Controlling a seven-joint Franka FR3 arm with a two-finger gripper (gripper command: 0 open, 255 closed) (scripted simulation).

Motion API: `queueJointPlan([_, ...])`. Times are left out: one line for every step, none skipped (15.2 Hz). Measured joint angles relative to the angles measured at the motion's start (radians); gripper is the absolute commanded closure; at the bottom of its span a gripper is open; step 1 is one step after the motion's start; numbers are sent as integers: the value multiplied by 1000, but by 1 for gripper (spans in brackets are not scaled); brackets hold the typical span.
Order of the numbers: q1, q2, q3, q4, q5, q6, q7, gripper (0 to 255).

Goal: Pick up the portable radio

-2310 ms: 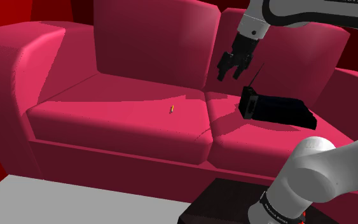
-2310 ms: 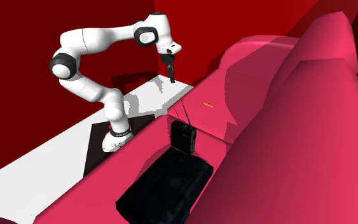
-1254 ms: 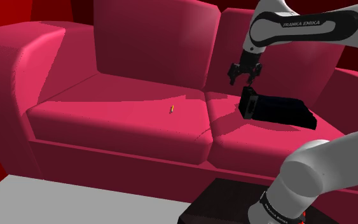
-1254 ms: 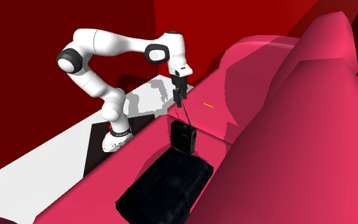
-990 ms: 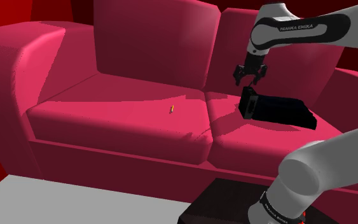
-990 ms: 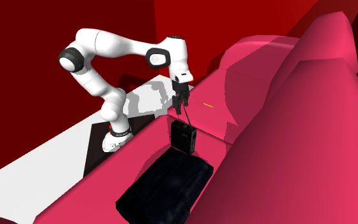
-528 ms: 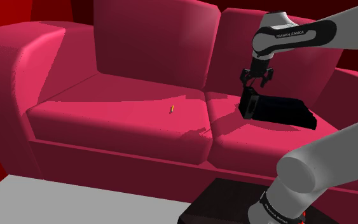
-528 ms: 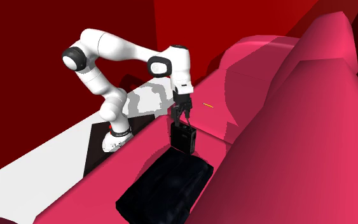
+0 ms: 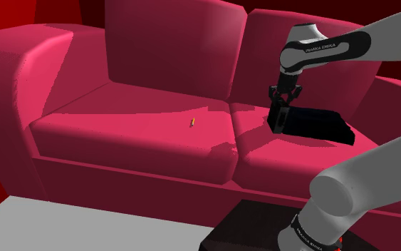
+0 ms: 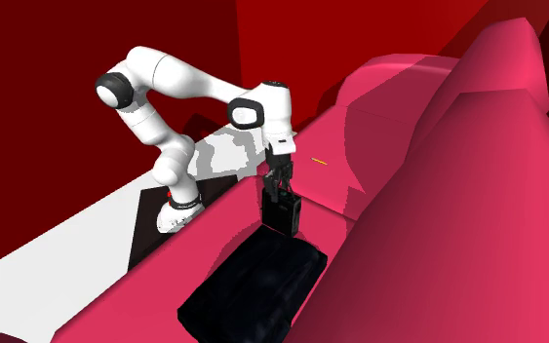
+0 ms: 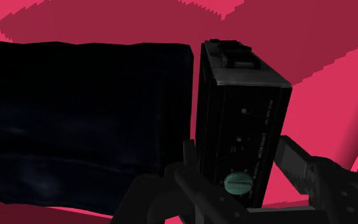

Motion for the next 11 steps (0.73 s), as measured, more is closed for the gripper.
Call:
queueJointPlan([0,0,0,0,-1,1,1,255])
queueJointPlan([-1,-1,0,0,-1,1,1,255])
queueJointPlan([-1,-1,0,-1,-1,2,1,255])
queueJointPlan([-1,-1,0,-1,-1,2,1,255])
queueJointPlan([-1,-1,-1,-1,-1,2,1,255])
queueJointPlan([-1,-1,-1,-1,-2,2,1,255])
queueJointPlan([-1,-1,-1,-1,-2,2,1,255])
queueJointPlan([-1,-1,-1,-1,-2,2,1,255])
queueJointPlan([-1,-2,-1,-2,-2,3,1,255])
queueJointPlan([0,-3,0,2,-1,-4,-1,255])
queueJointPlan([1,-3,1,11,2,-13,-3,255])
